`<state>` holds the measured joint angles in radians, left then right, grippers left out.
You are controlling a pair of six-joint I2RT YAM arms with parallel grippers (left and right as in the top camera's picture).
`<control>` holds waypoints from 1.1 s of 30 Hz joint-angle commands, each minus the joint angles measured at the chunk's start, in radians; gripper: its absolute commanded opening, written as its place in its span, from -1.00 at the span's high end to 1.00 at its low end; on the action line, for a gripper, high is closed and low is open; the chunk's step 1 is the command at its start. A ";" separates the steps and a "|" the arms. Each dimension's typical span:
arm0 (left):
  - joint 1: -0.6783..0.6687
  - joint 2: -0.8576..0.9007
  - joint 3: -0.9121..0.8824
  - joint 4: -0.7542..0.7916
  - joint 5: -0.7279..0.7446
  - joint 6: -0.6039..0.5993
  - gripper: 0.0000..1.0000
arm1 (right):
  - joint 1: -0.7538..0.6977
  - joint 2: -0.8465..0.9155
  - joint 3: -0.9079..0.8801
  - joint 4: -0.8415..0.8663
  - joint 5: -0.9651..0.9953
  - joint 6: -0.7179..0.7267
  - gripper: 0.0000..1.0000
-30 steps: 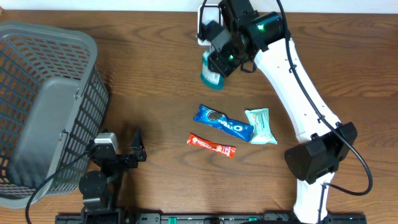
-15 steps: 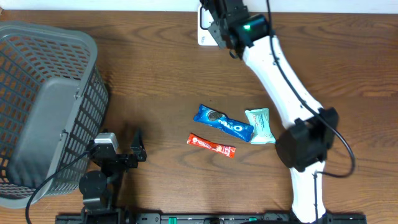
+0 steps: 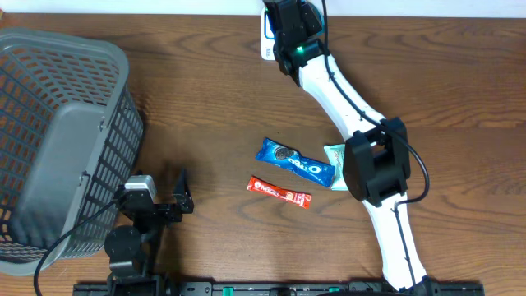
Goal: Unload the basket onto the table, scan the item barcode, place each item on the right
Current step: 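Lift the teal bottle and carry it to the white scanner, then hold the bottle label in front of the scanner window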
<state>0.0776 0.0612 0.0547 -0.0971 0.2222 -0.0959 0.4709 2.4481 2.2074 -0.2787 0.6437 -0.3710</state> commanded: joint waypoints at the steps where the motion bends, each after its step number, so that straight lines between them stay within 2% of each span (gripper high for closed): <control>1: 0.005 0.001 -0.020 -0.021 -0.005 0.009 -0.96 | 0.042 0.005 0.017 0.066 0.074 -0.096 0.94; 8: 0.005 0.001 -0.020 -0.021 -0.005 0.009 -0.96 | 0.088 0.078 0.017 0.293 0.199 -0.287 0.97; 14: 0.005 0.001 -0.020 -0.021 -0.005 0.009 -0.96 | 0.100 0.145 0.017 0.417 0.241 -0.408 0.98; 20: 0.005 0.001 -0.020 -0.021 -0.005 0.009 -0.96 | 0.113 0.185 0.017 0.497 0.268 -0.451 0.97; 33: 0.005 0.001 -0.020 -0.021 -0.005 0.009 -0.96 | 0.113 0.189 0.017 0.492 0.275 -0.467 0.83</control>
<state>0.0780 0.0616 0.0547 -0.0971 0.2222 -0.0959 0.5793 2.6553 2.2055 0.1989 0.8875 -0.8181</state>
